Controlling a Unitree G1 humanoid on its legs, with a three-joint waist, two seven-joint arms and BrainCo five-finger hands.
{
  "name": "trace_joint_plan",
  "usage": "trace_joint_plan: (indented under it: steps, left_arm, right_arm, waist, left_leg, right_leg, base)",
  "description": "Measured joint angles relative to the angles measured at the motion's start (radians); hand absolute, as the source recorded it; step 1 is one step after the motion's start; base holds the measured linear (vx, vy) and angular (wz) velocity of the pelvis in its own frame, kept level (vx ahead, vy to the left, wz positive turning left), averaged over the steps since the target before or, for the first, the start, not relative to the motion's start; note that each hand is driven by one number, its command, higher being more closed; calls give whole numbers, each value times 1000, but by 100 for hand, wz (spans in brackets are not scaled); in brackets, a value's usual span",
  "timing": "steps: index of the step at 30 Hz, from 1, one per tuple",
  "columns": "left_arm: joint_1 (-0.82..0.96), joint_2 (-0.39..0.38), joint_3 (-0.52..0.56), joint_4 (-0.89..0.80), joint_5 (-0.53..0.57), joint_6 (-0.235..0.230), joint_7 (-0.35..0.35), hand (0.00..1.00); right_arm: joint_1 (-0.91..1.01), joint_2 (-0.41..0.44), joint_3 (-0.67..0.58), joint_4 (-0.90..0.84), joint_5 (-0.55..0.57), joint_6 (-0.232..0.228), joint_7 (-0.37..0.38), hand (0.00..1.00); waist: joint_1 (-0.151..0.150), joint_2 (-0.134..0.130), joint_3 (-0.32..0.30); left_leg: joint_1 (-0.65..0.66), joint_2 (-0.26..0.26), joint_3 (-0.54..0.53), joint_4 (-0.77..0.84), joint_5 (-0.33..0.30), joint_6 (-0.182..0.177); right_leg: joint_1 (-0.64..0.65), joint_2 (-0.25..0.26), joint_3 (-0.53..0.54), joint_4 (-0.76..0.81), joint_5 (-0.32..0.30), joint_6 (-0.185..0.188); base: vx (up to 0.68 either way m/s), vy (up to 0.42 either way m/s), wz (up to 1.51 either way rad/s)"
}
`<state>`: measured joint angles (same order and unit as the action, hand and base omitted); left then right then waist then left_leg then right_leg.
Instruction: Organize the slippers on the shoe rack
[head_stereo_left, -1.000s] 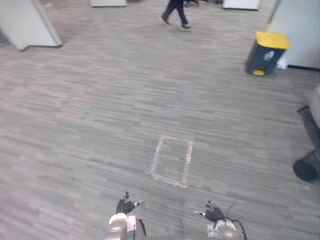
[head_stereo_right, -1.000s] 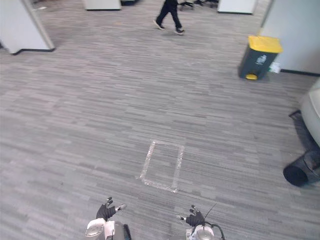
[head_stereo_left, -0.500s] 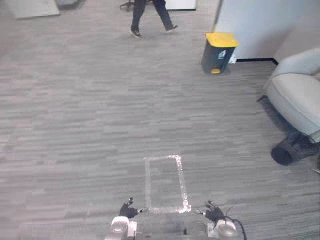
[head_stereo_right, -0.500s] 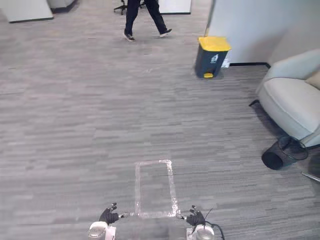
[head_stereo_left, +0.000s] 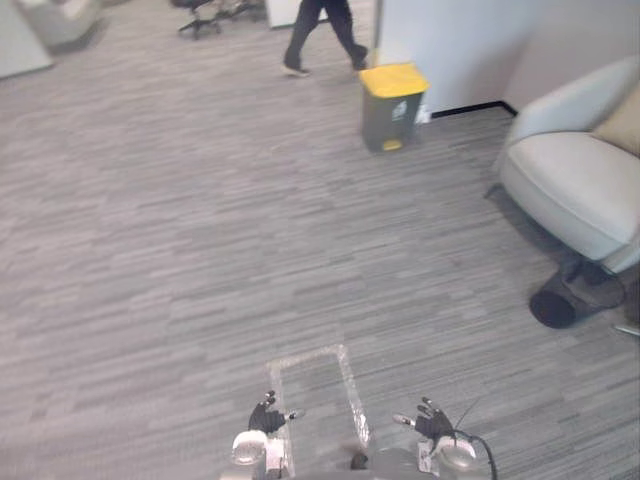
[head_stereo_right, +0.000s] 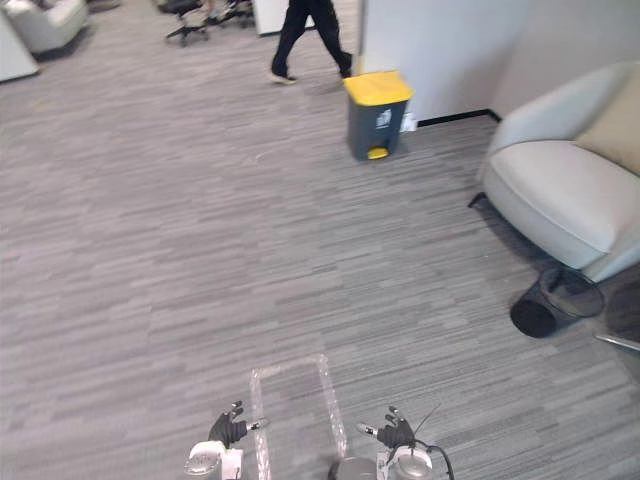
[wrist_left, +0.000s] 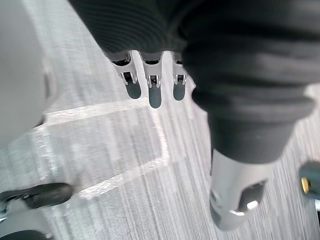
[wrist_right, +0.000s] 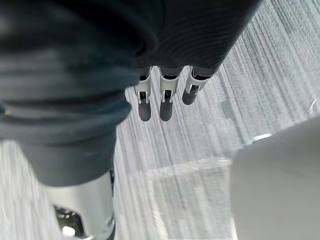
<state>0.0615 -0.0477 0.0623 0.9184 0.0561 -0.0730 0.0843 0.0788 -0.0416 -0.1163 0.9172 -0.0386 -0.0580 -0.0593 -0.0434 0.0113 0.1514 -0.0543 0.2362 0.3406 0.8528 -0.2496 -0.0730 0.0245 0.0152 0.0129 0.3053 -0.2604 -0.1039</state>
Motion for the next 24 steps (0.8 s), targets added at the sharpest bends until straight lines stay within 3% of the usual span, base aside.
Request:
trace_joint_plan:
  steps: [3,5,6,7,8,12,15,16,19,21,22,24]
  left_arm:
    - [2,-2,-7,-3,0,-2,-1,0]
    - [-7,-1,-22,-3,0,-7,0,0]
    - [-11,0,-36,0,0,-9,0,0]
    - [-12,0,-53,6,0,-10,0,0]
    - [-13,-5,-65,16,0,-10,-1,0]
    - [-24,47,-71,38,0,-7,0,0]
    - [-31,52,-84,46,0,-7,0,0]
    - [-31,57,-91,51,0,-7,0,0]
    - [-38,77,-120,76,-1,-6,1,0]
    - [-42,88,-121,79,-1,-5,1,0]
    - [-56,101,-131,94,-1,-4,1,0]
    - [-60,90,-143,98,-1,-1,-1,0]
  right_arm:
    - [0,4,0,-1,2,0,0,0]
    - [3,7,-1,5,1,0,0,0]
    - [8,3,-2,18,2,-2,-1,0]
    - [6,-1,-1,27,2,-2,-1,0]
    - [2,-11,0,40,0,-3,0,0]
    - [19,43,0,36,0,-3,1,0]
    - [15,38,1,36,-1,-3,3,0]
    - [8,34,2,41,-1,-2,2,0]
    - [-19,11,5,47,-1,-2,3,0]
    - [-40,0,18,62,-2,-2,2,0]
    - [-42,-1,25,63,-3,-3,3,0]
    - [-48,-24,8,76,1,-7,1,0]
  waist:
    - [8,-8,-1]
    - [15,-29,-6]
    - [19,-30,-8]
    - [23,-18,-13]
    - [31,6,-19]
    - [30,-76,-46]
    - [40,-80,-46]
    - [43,-80,-45]
    - [33,-43,-29]
    - [34,-28,-24]
    - [34,-35,-25]
    - [21,8,-9]
  left_leg:
    - [-66,-28,-21,-166,-27,3]
    - [-112,-116,-163,-373,-18,-2]
    - [-117,-164,-277,-496,20,-7]
    - [-121,-176,-351,-571,54,-15]
    - [-127,-158,-390,-588,134,-52]
    - [-80,-205,-259,-551,74,-2]
    - [-6,-191,-132,-569,45,35]
    - [28,-190,-91,-596,44,36]
    - [114,-164,3,-671,46,36]
    - [133,-152,40,-696,49,32]
    - [136,-163,59,-705,49,31]
    - [170,-152,60,-713,62,12]
  right_leg:
    - [43,-34,107,-34,2,13]
    - [59,-81,154,-58,5,39]
    - [61,-99,181,-68,-2,72]
    - [60,-98,201,-70,-12,97]
    - [63,-85,234,-68,-46,150]
    - [18,-155,284,38,-35,192]
    - [-106,-143,290,264,-2,203]
    - [-148,-147,254,323,-10,209]
    - [-197,-184,-86,320,-30,189]
    - [-197,-186,-281,196,-2,151]
    - [-185,-187,-365,124,21,106]
    - [-134,-148,-344,53,38,89]
  base:
    - [233,178,-110]
    - [255,291,-83]
    - [272,362,-87]
    - [283,403,-104]
    - [200,309,-109]
    - [240,329,-86]
    - [195,268,-112]
    - [169,192,-115]
    - [193,97,-98]
    - [164,-50,-91]
    - [194,-122,-74]
    - [192,-105,-55]
